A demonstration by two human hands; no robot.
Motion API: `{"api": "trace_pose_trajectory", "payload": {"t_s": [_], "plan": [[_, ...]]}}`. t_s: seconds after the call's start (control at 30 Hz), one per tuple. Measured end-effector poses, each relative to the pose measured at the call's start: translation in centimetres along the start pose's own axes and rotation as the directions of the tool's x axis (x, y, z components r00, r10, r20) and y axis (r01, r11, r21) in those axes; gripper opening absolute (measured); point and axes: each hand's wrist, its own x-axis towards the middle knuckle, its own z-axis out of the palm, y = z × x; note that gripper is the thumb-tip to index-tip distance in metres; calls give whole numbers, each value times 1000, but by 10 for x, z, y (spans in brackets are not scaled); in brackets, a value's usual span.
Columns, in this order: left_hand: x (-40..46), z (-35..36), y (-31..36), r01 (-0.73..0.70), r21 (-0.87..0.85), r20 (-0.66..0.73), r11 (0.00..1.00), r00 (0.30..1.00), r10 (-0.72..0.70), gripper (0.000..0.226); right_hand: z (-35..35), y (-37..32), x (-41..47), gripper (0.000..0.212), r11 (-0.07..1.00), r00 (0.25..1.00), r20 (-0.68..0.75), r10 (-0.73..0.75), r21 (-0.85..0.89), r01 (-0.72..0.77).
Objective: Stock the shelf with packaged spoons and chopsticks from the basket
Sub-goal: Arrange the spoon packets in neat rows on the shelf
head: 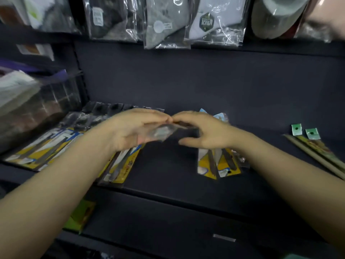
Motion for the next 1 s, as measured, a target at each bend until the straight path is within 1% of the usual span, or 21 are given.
{"api": "trace_pose_trajectory", "payload": {"t_s": [0.07,0.13,0.2,0.23,0.27,0.3,0.33,0.37,0.4,0.47,0.53,0.57,0.6,0.63,0.67,0.7,0.73,0.8,0.87,0.93,1.0], "plan": [[1,5,2,-44,-75,11,996,999,45,16,2,-6,4,34,999,994,-107,-34,-12,33],[6,13,1,-84,-130,-37,988,996,80,22,0,-8,7,23,1000,968,-251,-10,-4,9],[12,20,-2,-161,-112,-174,981,975,141,29,-2,-6,8,15,990,929,-351,118,111,-84],[16,23,-6,-202,-12,-256,979,947,193,29,-2,-4,8,20,969,904,-375,203,210,-130],[18,26,-10,-222,126,-308,967,918,251,25,-3,-4,8,22,930,883,-373,285,330,-161],[19,27,-16,-231,250,-309,940,901,304,19,-3,-4,8,17,867,867,-350,354,470,-165],[19,29,-21,-240,330,-265,913,905,334,14,-5,-5,8,7,773,859,-307,409,618,-148],[20,30,-26,-241,374,-205,896,920,334,12,-6,-3,9,6,667,853,-267,449,735,-121],[19,30,-30,-233,403,-157,885,935,317,13,-7,-1,10,15,583,846,-230,481,805,-113],[22,29,-35,-211,461,-131,862,945,301,15,-6,7,15,24,522,840,-144,523,833,-182],[27,24,-37,-179,575,-163,798,931,326,16,-3,17,21,31,538,820,-38,570,772,-338],[29,21,-39,-153,624,-183,766,925,334,15,-3,24,24,38,611,801,-27,598,662,-434],[31,19,-40,-121,651,-204,749,923,326,14,-4,31,25,44,718,790,-55,611,458,-524],[33,16,-43,-89,665,-220,741,925,309,12,-6,42,25,46,790,791,-101,604,206,-577],[34,12,-45,-59,677,-232,734,929,288,15,-7,51,23,42,809,804,-126,581,-17,-587],[36,9,-46,-23,688,-246,726,933,263,23,-7,60,20,36,801,818,-110,564,-168,-575],[38,7,-47,10,697,-261,717,935,241,33,-6,69,17,34,784,821,-60,567,-264,-561],[45,0,-50,61,724,-295,687,928,228,44,-2,81,13,37,766,807,39,589,-347,-542],[54,-5,-52,107,755,-314,647,925,213,45,3,87,14,31,783,814,36,579,-301,-544],[62,-7,-53,123,771,-312,625,928,203,38,3,91,17,24,802,813,-10,581,-163,-575],[70,-6,-53,144,783,-330,605,921,209,16,0,95,20,18,821,824,-28,566,-76,-566]]}}
